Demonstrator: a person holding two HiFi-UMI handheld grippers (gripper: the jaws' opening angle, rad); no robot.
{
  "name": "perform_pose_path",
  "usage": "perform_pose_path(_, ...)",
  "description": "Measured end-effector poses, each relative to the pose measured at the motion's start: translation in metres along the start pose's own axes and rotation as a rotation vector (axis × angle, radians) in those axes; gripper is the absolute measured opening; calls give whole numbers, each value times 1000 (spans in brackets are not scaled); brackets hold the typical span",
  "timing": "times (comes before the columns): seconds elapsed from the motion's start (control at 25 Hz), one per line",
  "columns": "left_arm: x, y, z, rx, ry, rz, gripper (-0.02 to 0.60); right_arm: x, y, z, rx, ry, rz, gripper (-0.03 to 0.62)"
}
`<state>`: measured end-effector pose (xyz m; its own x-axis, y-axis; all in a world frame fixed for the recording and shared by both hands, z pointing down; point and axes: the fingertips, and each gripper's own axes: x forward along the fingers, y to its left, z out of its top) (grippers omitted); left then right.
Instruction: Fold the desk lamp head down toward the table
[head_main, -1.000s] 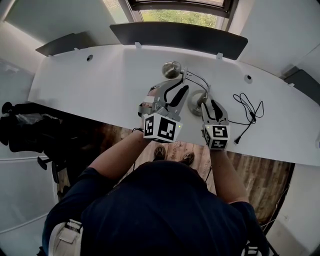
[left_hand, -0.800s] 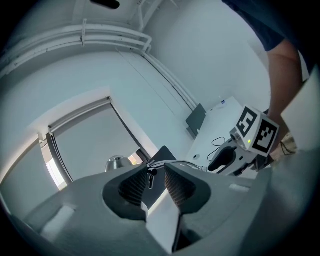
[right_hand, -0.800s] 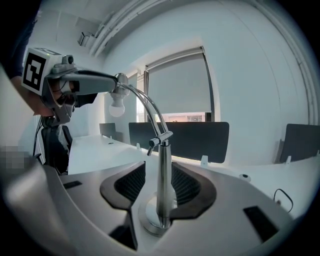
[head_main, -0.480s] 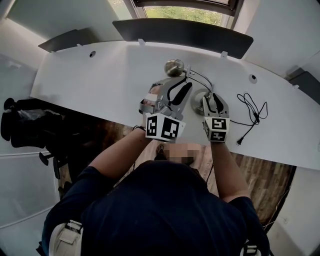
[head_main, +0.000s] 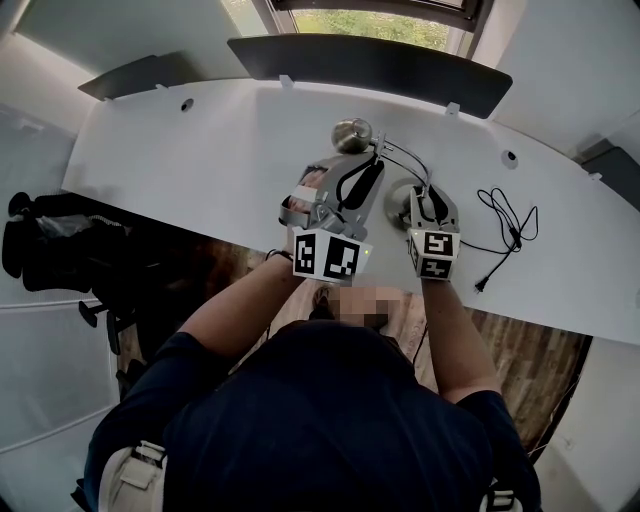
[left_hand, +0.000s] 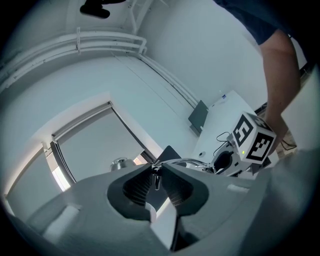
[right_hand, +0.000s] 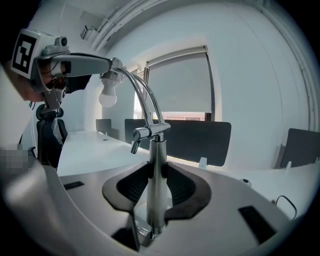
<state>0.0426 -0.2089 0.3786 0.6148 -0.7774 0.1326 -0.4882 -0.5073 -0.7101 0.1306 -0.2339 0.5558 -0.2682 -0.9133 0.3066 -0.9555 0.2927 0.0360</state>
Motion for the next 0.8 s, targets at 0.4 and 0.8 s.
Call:
perform_pose_path(0.4, 0, 1, -14, -97, 3, 11, 52, 0, -2, 1, -3, 11, 6, 120)
perform_pose_path(0.8, -3, 0, -48, -325, -6, 29, 52, 1, -2, 2, -3, 13, 9, 120)
